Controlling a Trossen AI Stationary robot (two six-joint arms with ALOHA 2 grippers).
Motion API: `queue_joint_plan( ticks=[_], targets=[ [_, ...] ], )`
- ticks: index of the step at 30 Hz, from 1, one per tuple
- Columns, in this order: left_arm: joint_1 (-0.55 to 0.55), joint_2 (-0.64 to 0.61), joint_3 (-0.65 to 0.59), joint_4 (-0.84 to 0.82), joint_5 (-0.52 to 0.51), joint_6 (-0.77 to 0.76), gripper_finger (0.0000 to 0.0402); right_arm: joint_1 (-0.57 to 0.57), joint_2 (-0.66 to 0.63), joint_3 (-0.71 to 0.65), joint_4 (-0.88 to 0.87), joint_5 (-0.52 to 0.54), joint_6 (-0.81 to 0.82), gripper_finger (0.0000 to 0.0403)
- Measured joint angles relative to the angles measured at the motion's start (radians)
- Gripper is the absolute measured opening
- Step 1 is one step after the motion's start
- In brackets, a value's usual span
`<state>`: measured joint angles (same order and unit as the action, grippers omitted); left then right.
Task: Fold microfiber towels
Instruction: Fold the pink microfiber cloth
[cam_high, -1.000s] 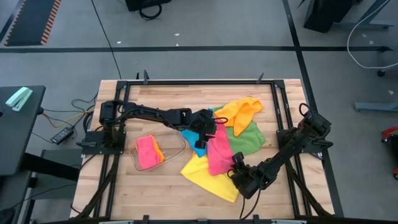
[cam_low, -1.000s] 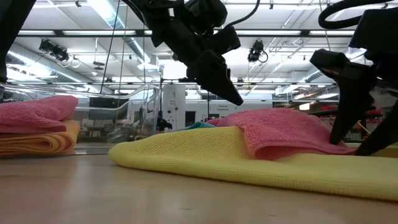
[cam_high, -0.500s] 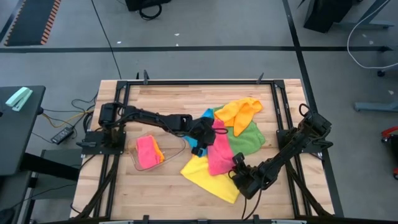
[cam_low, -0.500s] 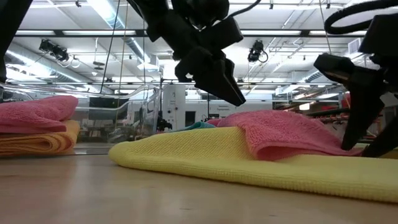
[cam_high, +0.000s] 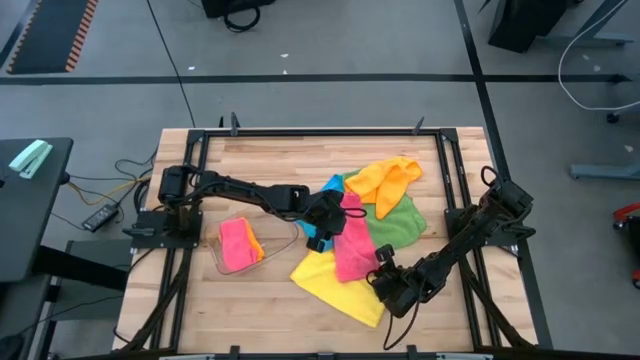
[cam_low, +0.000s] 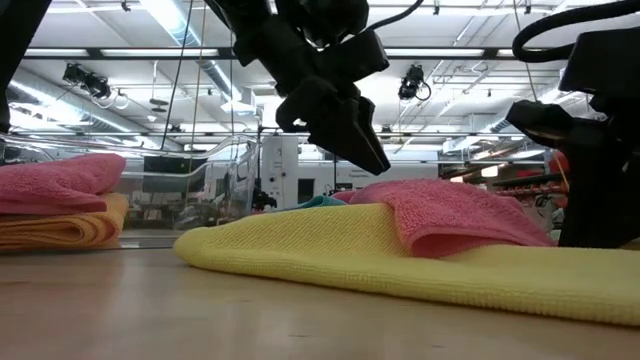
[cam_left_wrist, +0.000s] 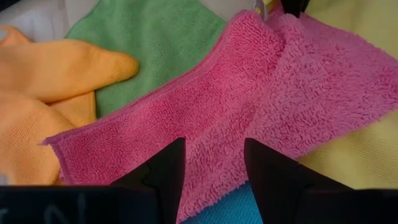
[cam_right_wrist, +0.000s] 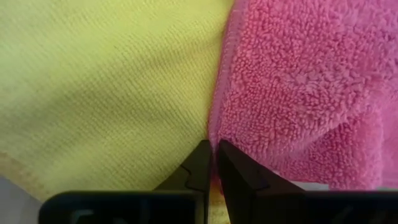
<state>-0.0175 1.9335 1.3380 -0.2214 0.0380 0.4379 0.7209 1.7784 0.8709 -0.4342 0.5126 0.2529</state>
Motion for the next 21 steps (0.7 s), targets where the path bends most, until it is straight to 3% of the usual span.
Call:
queue_joint_plan(
  ticks=[7, 12, 21],
  targets=[
    [-0.067, 0.000, 0.000, -0.013, 0.001, 0.026, 0.0172, -0.006, -0.051, 0.002, -0.019, -0.009, 0.060, 0.0039],
    [-0.152, 0.018, -0.001, -0.018, -0.010, 0.091, 0.0194, -0.029, -0.058, 0.003, -0.020, -0.039, 0.084, 0.0038],
    [-0.288, 0.129, -0.001, 0.061, -0.251, 0.326, 0.0241, -0.054, -0.060, 0.003, -0.008, -0.080, 0.132, 0.0037]
  ],
)
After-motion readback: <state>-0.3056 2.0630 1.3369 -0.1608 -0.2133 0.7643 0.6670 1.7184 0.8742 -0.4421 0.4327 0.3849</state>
